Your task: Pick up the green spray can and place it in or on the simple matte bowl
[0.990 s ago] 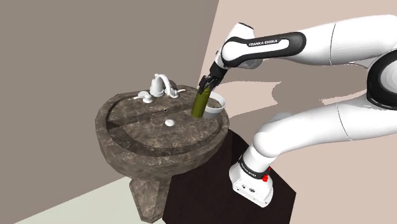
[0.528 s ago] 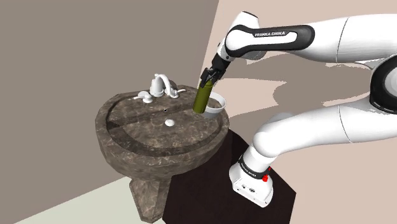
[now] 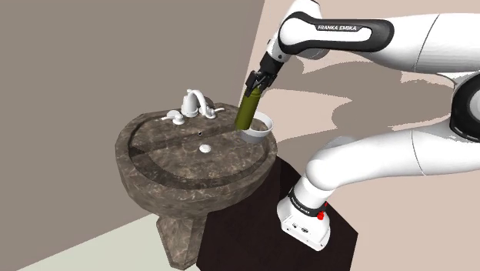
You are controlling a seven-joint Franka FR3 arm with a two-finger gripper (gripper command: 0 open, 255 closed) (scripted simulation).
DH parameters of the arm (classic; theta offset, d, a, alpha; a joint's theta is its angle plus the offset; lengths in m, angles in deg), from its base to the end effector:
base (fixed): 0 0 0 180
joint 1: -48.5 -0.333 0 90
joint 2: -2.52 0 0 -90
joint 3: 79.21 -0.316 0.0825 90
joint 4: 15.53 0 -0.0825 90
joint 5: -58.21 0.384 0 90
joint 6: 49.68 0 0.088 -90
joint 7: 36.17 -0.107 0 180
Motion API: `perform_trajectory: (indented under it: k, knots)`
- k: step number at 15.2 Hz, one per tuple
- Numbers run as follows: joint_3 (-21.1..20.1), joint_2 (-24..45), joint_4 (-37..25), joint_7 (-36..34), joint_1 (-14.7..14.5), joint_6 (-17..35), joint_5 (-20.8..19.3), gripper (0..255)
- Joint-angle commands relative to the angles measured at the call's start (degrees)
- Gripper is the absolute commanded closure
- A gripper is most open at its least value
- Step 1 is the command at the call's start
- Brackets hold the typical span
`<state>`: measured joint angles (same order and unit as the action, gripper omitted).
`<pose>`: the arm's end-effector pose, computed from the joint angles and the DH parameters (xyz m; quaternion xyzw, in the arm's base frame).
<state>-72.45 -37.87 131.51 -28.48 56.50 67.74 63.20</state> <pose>0.3454 -0.0895 0.5063 -0.9905 0.0672 -0.1040 0.0604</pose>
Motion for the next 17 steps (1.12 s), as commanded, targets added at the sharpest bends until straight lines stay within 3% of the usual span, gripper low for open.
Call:
perform_trajectory:
  k: [1,5,17]
  knots:
    - [-0.19,0.07,-1.46,-0.34,-0.09,-1.35,0.04,255]
    - [-0.31,-0.08,-4.00,-0.70,-0.10,-4.01,-0.03,255]
    - [13.10,14.85,-26.06,13.96,2.22,-12.68,-2.00,255]
